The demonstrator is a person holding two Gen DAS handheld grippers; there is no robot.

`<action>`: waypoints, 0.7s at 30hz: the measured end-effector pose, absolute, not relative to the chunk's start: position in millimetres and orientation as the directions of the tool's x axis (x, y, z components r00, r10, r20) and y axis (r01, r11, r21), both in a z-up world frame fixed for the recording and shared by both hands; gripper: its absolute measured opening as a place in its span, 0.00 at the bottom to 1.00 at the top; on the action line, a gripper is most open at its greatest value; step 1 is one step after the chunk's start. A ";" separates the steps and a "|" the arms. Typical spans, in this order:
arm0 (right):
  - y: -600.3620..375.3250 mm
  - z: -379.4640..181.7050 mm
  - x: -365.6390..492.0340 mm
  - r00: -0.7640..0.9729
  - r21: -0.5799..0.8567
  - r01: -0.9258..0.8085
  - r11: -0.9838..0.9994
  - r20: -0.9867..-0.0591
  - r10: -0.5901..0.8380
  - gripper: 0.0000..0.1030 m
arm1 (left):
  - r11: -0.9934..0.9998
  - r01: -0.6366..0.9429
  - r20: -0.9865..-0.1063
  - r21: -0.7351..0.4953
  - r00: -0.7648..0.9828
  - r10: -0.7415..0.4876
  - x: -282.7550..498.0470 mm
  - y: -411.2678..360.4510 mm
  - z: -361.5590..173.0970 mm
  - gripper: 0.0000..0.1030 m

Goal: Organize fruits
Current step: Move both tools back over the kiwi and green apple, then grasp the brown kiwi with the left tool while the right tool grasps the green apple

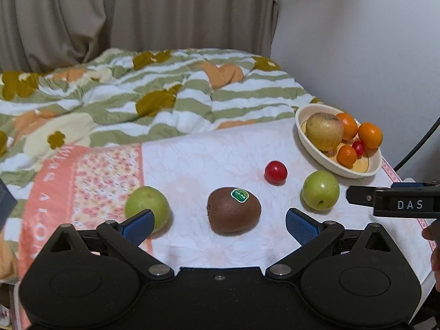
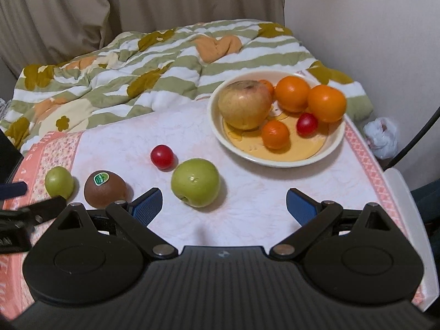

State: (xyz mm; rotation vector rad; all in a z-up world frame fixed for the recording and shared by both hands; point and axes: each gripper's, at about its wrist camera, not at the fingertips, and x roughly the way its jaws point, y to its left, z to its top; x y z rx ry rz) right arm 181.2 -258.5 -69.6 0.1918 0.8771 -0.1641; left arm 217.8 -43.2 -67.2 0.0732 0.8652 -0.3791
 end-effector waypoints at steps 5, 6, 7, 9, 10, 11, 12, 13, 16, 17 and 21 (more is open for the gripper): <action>-252.9 -80.2 200.9 0.607 0.078 0.223 0.972 -0.791 -0.076 1.00 | 0.928 0.348 -0.779 -0.137 0.541 -0.318 236.8 -52.6 -86.6 0.99; -253.7 -82.6 203.9 0.604 0.080 0.223 0.972 -0.794 -0.073 1.00 | 0.928 0.347 -0.782 -0.137 0.537 -0.316 239.7 -54.5 -90.3 0.99; -254.6 -85.2 207.2 0.600 0.083 0.225 0.971 -0.797 -0.071 1.00 | 0.928 0.348 -0.786 -0.134 0.533 -0.314 242.6 -57.0 -94.1 0.98; -256.1 -89.8 212.3 0.592 0.092 0.228 0.969 -0.804 -0.063 1.00 | 0.932 0.345 -0.788 -0.112 0.541 -0.295 246.9 -61.8 -100.8 0.96; -256.7 -92.4 215.0 0.587 0.094 0.229 0.969 -0.807 -0.061 1.00 | 0.932 0.346 -0.788 -0.104 0.543 -0.290 248.8 -64.0 -103.5 0.94; -257.4 -94.9 217.2 0.582 0.094 0.231 0.968 -0.811 -0.060 1.00 | 0.933 0.347 -0.790 -0.098 0.543 -0.285 251.5 -66.1 -106.3 0.93; -258.2 -97.3 219.2 0.577 0.100 0.234 0.967 -0.815 -0.055 1.00 | 0.933 0.349 -0.794 -0.094 0.539 -0.281 254.0 -67.5 -109.2 0.93; -258.9 -99.2 221.4 0.573 0.108 0.236 0.966 -0.818 -0.049 1.00 | 0.933 0.349 -0.798 -0.091 0.535 -0.278 255.8 -68.9 -111.8 0.93; -259.4 -102.6 225.3 0.567 0.121 0.236 0.964 -0.823 -0.036 1.00 | 0.929 0.359 -0.805 -0.092 0.523 -0.282 259.0 -72.6 -116.6 0.91; -259.1 -102.9 226.2 0.568 0.122 0.234 0.965 -0.822 -0.034 1.00 | 0.927 0.365 -0.805 -0.091 0.520 -0.284 259.8 -74.1 -118.1 0.91; -258.9 -107.1 230.9 0.563 0.131 0.223 0.966 -0.826 -0.018 1.00 | 0.923 0.375 -0.816 -0.087 0.505 -0.282 263.7 -80.5 -124.8 0.84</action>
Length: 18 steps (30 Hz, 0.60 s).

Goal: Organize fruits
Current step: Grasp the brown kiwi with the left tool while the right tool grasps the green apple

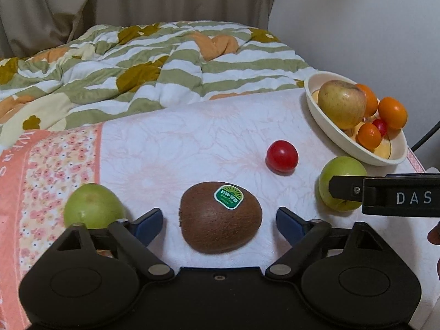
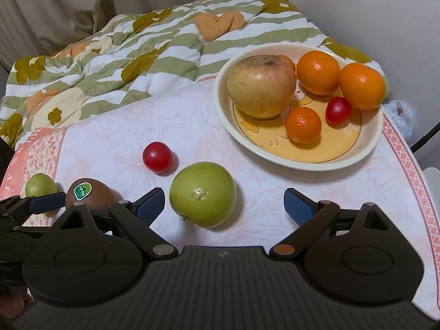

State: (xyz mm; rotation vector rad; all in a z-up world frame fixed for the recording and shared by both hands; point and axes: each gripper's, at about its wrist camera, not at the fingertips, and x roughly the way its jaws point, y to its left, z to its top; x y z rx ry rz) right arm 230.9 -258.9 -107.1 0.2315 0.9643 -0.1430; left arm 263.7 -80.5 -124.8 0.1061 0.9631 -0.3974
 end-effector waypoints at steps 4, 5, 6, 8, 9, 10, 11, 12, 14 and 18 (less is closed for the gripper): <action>-257.1 -110.7 234.4 0.556 0.134 0.204 0.970 -0.831 -0.002 1.00 | 0.919 0.388 -0.817 -0.072 0.505 -0.277 263.4 -82.9 -127.6 0.67; -256.8 -111.0 234.7 0.557 0.135 0.199 0.971 -0.830 0.001 1.00 | 0.917 0.393 -0.816 -0.072 0.505 -0.281 263.0 -82.4 -127.6 0.67; -256.1 -111.3 234.9 0.558 0.135 0.197 0.971 -0.830 0.002 1.00 | 0.916 0.395 -0.816 -0.072 0.504 -0.282 262.6 -82.2 -128.1 0.67; -255.4 -112.1 236.1 0.558 0.139 0.190 0.972 -0.830 0.010 0.98 | 0.913 0.400 -0.817 -0.073 0.501 -0.285 262.1 -82.0 -127.8 0.67; -255.3 -112.5 236.6 0.558 0.144 0.185 0.972 -0.830 0.016 0.97 | 0.913 0.402 -0.818 -0.073 0.500 -0.286 261.9 -81.5 -127.4 0.67; -255.4 -113.3 237.1 0.556 0.146 0.182 0.972 -0.831 0.020 0.96 | 0.913 0.402 -0.819 -0.070 0.500 -0.283 261.6 -81.3 -127.1 0.67; -255.1 -114.6 238.1 0.555 0.147 0.178 0.973 -0.832 0.024 0.96 | 0.913 0.403 -0.820 -0.066 0.500 -0.280 261.2 -81.2 -127.0 0.67; -254.2 -115.5 238.8 0.553 0.147 0.175 0.973 -0.833 0.026 0.95 | 0.913 0.403 -0.821 -0.064 0.499 -0.278 260.7 -80.7 -126.9 0.66; -253.1 -117.2 240.2 0.551 0.149 0.167 0.975 -0.834 0.034 0.92 | 0.914 0.401 -0.824 -0.062 0.497 -0.273 259.4 -79.5 -126.7 0.66; -251.1 -118.2 242.9 0.551 0.151 0.158 0.976 -0.834 0.040 0.87 | 0.919 0.389 -0.826 -0.064 0.496 -0.267 258.3 -75.1 -126.0 0.66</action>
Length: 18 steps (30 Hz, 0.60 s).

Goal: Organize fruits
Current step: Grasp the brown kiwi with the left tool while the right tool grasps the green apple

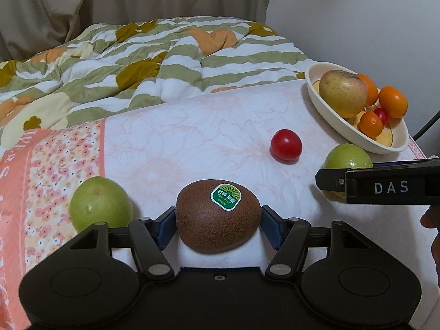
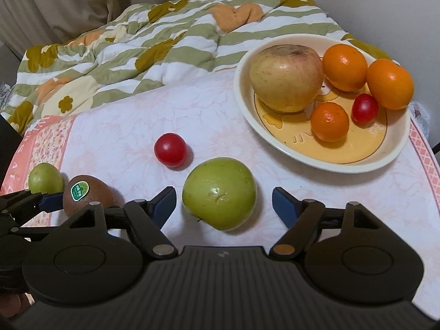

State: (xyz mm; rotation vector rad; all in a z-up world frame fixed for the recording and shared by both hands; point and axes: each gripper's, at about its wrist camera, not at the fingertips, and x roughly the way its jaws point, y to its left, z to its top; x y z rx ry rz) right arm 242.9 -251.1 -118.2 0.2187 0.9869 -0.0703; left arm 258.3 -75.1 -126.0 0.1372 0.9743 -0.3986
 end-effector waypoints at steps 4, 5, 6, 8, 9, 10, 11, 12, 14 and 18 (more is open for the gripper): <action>-248.1 -117.8 242.5 0.550 0.139 0.145 0.980 -0.834 0.037 0.85 | 0.923 0.379 -0.827 -0.064 0.498 -0.261 256.2 -71.4 -124.9 0.66; -247.0 -117.4 242.0 0.550 0.129 0.141 0.982 -0.834 0.031 0.85 | 0.924 0.376 -0.827 -0.064 0.499 -0.260 255.7 -70.4 -124.5 0.66; -245.5 -117.8 242.2 0.550 0.123 0.138 0.983 -0.835 0.027 0.85 | 0.925 0.373 -0.826 -0.066 0.500 -0.260 254.8 -69.4 -123.6 0.66; -244.8 -118.1 241.5 0.550 0.119 0.132 0.984 -0.835 0.027 0.70 | 0.927 0.369 -0.824 -0.067 0.503 -0.260 252.8 -67.4 -121.5 0.66; -244.4 -118.0 240.9 0.550 0.117 0.128 0.985 -0.834 0.027 0.70 | 0.928 0.367 -0.822 -0.068 0.506 -0.261 251.6 -66.6 -120.0 0.66; -244.5 -117.5 240.2 0.550 0.116 0.127 0.985 -0.835 0.027 0.70 | 0.928 0.366 -0.820 -0.070 0.508 -0.262 250.4 -65.7 -118.5 0.66; -244.3 -117.2 239.8 0.550 0.115 0.127 0.985 -0.835 0.026 0.70 | 0.928 0.365 -0.818 -0.070 0.511 -0.263 249.1 -64.9 -116.8 0.66; -244.3 -117.0 240.6 0.552 0.114 0.127 0.985 -0.834 0.025 0.70 | 0.929 0.363 -0.816 -0.071 0.514 -0.264 247.5 -63.8 -114.8 0.66; -243.2 -114.8 237.1 0.556 0.111 0.123 0.986 -0.831 0.024 0.70 | 0.930 0.360 -0.809 -0.074 0.523 -0.267 243.6 -61.8 -110.0 0.66; -241.7 -106.1 225.5 0.575 0.105 0.117 0.988 -0.818 0.019 0.70 | 0.931 0.355 -0.795 -0.080 0.541 -0.275 235.1 -58.7 -100.4 0.66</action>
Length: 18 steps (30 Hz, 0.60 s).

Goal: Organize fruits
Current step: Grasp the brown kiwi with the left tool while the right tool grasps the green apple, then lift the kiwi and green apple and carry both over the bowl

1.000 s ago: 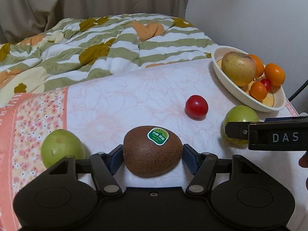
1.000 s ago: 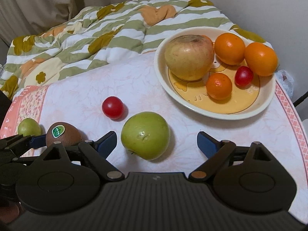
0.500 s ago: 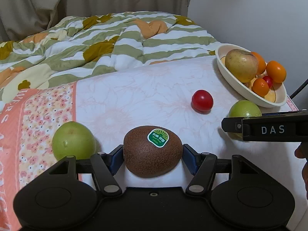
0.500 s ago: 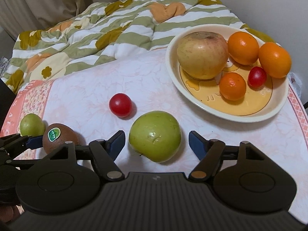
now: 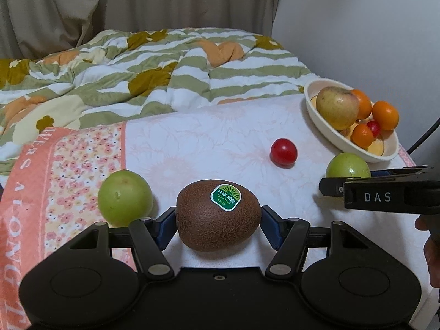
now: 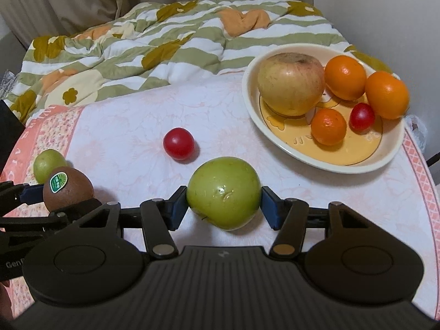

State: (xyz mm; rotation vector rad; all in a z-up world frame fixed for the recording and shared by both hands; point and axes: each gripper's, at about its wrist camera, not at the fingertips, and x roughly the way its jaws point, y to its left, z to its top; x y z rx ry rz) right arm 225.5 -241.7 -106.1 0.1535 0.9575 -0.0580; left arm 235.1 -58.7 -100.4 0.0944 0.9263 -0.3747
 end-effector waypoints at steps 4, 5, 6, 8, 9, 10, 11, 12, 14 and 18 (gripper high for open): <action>-240.8 -98.1 214.5 0.590 0.101 0.113 0.988 -0.807 0.015 0.70 | 0.932 0.354 -0.772 -0.077 0.570 -0.281 223.0 -57.0 -88.2 0.66; -241.3 -94.7 210.0 0.596 0.102 0.113 0.988 -0.803 0.014 0.70 | 0.932 0.354 -0.766 -0.081 0.575 -0.285 220.1 -56.6 -84.8 0.66; -242.2 -87.1 200.9 0.609 0.103 0.115 0.988 -0.793 0.012 0.70 | 0.931 0.355 -0.759 -0.084 0.582 -0.290 216.4 -55.5 -80.6 0.66; -242.7 -78.7 190.1 0.624 0.103 0.117 0.988 -0.781 0.007 0.70 | 0.930 0.357 -0.746 -0.084 0.597 -0.296 210.2 -55.2 -73.4 0.66; -242.8 -74.6 183.8 0.632 0.103 0.118 0.988 -0.775 0.005 0.70 | 0.930 0.359 -0.739 -0.083 0.604 -0.299 206.8 -55.2 -69.7 0.66; -242.8 -74.6 183.8 0.632 0.103 0.118 0.988 -0.775 0.005 0.70 | 0.928 0.362 -0.732 -0.085 0.610 -0.304 203.6 -55.1 -66.2 0.66; -244.7 -64.4 172.2 0.647 0.102 0.120 0.988 -0.762 0.000 0.70 | 0.927 0.365 -0.726 -0.087 0.614 -0.310 200.6 -55.4 -62.8 0.66; -244.7 -64.4 172.2 0.647 0.102 0.120 0.988 -0.762 0.000 0.70 | 0.925 0.369 -0.720 -0.092 0.618 -0.318 197.0 -55.5 -58.7 0.66; -247.9 -50.0 155.6 0.671 0.098 0.127 0.987 -0.742 -0.012 0.70 | 0.920 0.379 -0.704 -0.100 0.627 -0.335 189.8 -56.0 -51.3 0.66; -258.3 -33.2 137.7 0.692 0.095 0.140 0.986 -0.721 -0.029 0.70 | 0.913 0.397 -0.682 -0.098 0.641 -0.352 175.9 -62.1 -36.9 0.66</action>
